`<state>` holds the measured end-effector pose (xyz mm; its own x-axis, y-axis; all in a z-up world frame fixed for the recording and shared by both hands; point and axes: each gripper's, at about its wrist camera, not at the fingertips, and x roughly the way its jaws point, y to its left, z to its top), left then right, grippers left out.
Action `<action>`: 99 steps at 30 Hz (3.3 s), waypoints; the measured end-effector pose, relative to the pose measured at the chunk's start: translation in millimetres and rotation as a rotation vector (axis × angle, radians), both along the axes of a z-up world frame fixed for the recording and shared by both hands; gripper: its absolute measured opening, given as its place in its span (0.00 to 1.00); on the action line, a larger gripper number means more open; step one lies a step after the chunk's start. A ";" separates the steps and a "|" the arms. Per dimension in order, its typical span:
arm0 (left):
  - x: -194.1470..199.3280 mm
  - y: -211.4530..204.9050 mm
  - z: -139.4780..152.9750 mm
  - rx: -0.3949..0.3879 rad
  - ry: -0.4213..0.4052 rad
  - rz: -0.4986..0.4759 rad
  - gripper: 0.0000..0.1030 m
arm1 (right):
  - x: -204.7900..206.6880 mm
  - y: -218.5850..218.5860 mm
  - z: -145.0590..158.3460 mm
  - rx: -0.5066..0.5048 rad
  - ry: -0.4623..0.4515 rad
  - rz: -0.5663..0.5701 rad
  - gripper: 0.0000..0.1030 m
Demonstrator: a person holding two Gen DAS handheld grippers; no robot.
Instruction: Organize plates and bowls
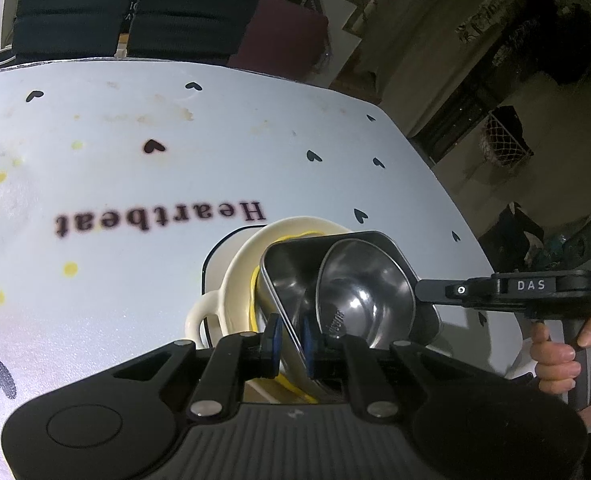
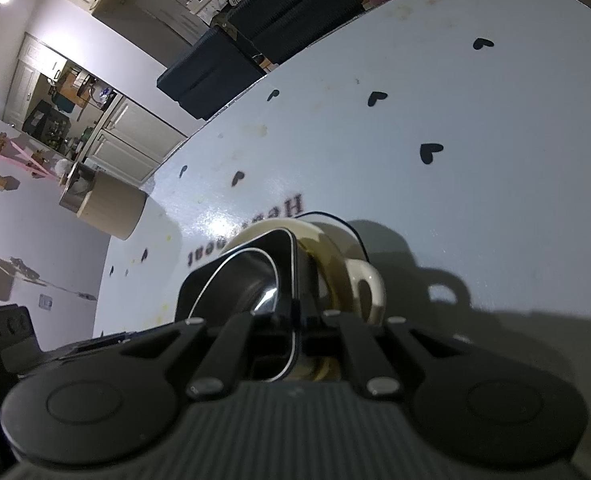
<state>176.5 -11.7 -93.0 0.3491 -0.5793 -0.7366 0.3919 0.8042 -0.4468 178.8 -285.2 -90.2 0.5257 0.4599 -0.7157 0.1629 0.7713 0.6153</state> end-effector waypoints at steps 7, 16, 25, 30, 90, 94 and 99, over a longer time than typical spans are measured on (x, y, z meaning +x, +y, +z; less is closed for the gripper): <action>-0.1 -0.8 1.1 0.006 0.003 -0.008 0.11 | 1.3 0.3 -2.4 -0.011 0.011 0.008 0.05; -8.3 3.3 9.4 0.037 -0.023 0.026 0.23 | -0.5 -1.9 2.4 -0.049 0.000 0.003 0.15; -25.3 12.9 38.2 0.025 -0.098 0.121 0.46 | -14.7 -11.0 26.2 -0.142 -0.086 -0.042 0.29; -43.1 5.7 63.4 0.028 -0.180 0.146 0.61 | -28.0 -11.2 49.8 -0.202 -0.175 -0.060 0.46; -234.6 0.6 66.1 0.272 -0.557 0.402 1.00 | -206.7 33.5 77.8 -0.640 -0.549 -0.026 0.99; -237.5 0.6 59.2 0.295 -0.560 0.401 1.00 | -209.7 38.9 73.1 -0.652 -0.549 -0.007 0.99; -237.1 0.7 53.2 0.308 -0.549 0.397 1.00 | -210.5 44.2 68.1 -0.678 -0.555 0.001 0.99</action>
